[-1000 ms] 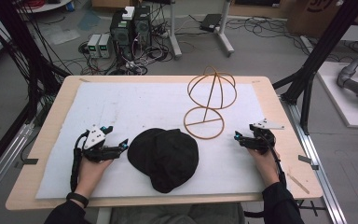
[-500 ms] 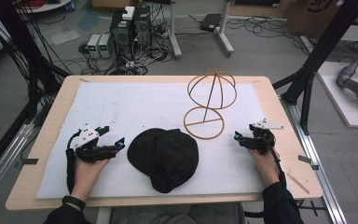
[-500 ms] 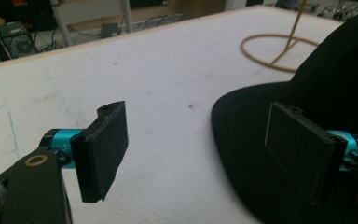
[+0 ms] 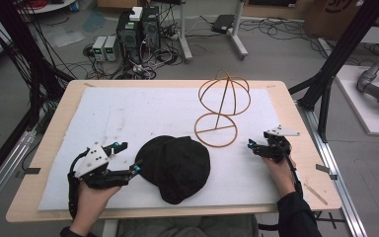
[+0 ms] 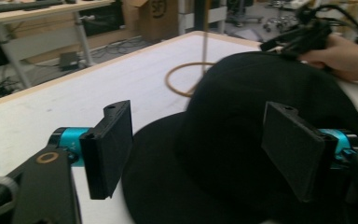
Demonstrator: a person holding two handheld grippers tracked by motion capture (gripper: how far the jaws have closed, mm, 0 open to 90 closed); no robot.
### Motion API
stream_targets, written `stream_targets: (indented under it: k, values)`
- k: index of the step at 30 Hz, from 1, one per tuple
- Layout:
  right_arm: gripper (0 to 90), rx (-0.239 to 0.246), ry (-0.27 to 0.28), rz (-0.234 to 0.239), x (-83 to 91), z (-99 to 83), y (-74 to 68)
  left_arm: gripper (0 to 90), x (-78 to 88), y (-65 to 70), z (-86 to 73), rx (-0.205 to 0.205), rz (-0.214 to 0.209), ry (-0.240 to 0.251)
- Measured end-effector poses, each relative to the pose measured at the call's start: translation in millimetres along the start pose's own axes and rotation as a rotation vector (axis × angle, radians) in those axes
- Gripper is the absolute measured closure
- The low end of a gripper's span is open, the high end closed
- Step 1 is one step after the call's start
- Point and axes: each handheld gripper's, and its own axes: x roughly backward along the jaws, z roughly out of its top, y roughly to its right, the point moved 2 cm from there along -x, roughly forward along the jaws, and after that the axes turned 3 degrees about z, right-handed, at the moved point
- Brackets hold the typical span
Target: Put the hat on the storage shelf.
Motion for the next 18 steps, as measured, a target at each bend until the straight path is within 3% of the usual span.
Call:
stream_targets:
  k: [2, 10, 18]
  values:
    - [27.7, -0.001, -0.002, -0.004, 0.0, 0.0, -0.4, 27.6, -1.6, 12.8, 1.8, -0.019, -0.032, -0.012]
    - [27.7, 0.005, -0.005, -0.004, -0.3, 0.0, -0.9, 33.7, -14.4, 34.2, -2.5, -0.065, -0.08, -0.057]
    - [27.7, 0.004, -0.005, -0.001, -0.1, 0.0, -0.7, 39.7, -33.9, 46.2, -8.3, -0.117, -0.064, -0.132]
